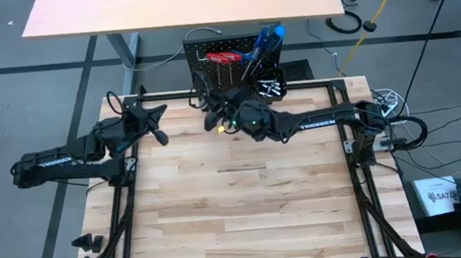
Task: Hang tools onto peg board
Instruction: Hang the safety glasses on the pegboard
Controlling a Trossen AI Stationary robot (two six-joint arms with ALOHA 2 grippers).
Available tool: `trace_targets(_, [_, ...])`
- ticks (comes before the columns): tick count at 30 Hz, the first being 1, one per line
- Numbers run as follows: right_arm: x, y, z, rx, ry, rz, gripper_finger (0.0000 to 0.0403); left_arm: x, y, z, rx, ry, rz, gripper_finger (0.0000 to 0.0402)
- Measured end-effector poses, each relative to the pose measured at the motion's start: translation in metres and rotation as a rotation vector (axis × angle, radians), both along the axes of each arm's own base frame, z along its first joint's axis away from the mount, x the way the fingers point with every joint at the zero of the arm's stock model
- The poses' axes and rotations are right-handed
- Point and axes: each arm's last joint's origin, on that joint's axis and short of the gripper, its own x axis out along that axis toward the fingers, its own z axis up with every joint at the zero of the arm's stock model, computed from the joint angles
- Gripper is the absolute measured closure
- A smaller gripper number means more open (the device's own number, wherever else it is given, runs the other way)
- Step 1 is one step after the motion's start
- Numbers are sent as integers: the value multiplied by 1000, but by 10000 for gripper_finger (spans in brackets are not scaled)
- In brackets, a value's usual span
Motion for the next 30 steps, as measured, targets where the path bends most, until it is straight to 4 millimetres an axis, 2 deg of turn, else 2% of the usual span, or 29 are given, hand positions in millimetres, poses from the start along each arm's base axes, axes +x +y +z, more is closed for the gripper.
trace_targets(16, [5,-20,-11,68,-90,-51,329,0,-1,0,-3,-6,-32,400])
trace_targets(30, [9,-25,-18,111,-132,-62,330,1,-1,0,-4,-3,-33,400])
